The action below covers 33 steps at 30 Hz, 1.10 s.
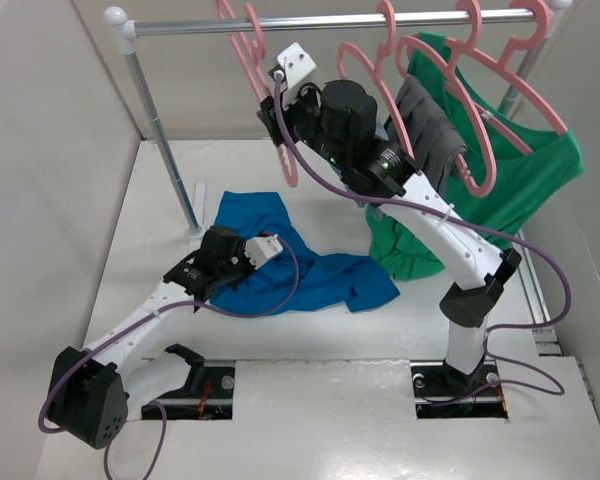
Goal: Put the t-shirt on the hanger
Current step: Grab a hanger with the right arm
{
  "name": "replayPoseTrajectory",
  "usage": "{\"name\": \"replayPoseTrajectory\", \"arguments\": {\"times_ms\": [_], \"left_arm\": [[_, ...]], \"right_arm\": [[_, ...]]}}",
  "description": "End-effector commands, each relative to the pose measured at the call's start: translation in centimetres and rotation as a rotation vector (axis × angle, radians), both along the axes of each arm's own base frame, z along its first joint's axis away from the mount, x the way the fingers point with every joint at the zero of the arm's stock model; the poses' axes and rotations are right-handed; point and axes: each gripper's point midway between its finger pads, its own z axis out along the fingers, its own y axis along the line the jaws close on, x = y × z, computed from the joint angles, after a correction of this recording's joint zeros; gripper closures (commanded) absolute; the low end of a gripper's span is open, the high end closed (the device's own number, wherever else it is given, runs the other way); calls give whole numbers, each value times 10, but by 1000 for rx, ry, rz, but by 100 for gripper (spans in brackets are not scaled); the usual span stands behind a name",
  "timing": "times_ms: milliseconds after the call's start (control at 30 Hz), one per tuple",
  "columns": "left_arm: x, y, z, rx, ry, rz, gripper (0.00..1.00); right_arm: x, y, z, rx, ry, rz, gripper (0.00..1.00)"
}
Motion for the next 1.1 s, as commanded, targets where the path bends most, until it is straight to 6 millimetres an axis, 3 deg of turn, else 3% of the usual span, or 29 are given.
{"name": "replayPoseTrajectory", "arguments": {"times_ms": [0,33,67,167,200,333,600,700,900,967,1033,1067], "left_arm": [[4,-1,7,-12,-44,-6,100],[4,-1,7,-12,-44,-6,100],[4,-1,7,-12,-44,-6,100],[4,-1,7,-12,-44,-6,100],[4,-1,7,-12,-44,-6,100],[2,0,3,-7,-35,-6,100],[2,0,3,-7,-35,-6,100],[3,-1,4,-7,-35,-6,100],[7,-4,10,-18,-41,0,100],[5,-3,14,-22,-36,7,100],[1,-1,12,-21,-19,13,100],[0,-1,14,-20,-17,13,100]], "right_arm": [[0,-10,4,29,6,-35,58],[-5,-16,16,56,-16,-34,65],[-4,-17,15,66,-12,-43,78],[-1,-21,13,70,-15,-52,91],[-2,-19,13,69,-15,-43,100],[-14,-15,18,58,-27,28,100],[-65,-28,78,61,-248,213,100],[-78,-32,85,50,-286,251,100],[-89,-31,63,-16,-272,313,100],[-98,-37,27,-75,-203,333,100],[-98,-42,11,-104,-168,325,100],[-103,-51,-15,-145,-118,314,100]]}}
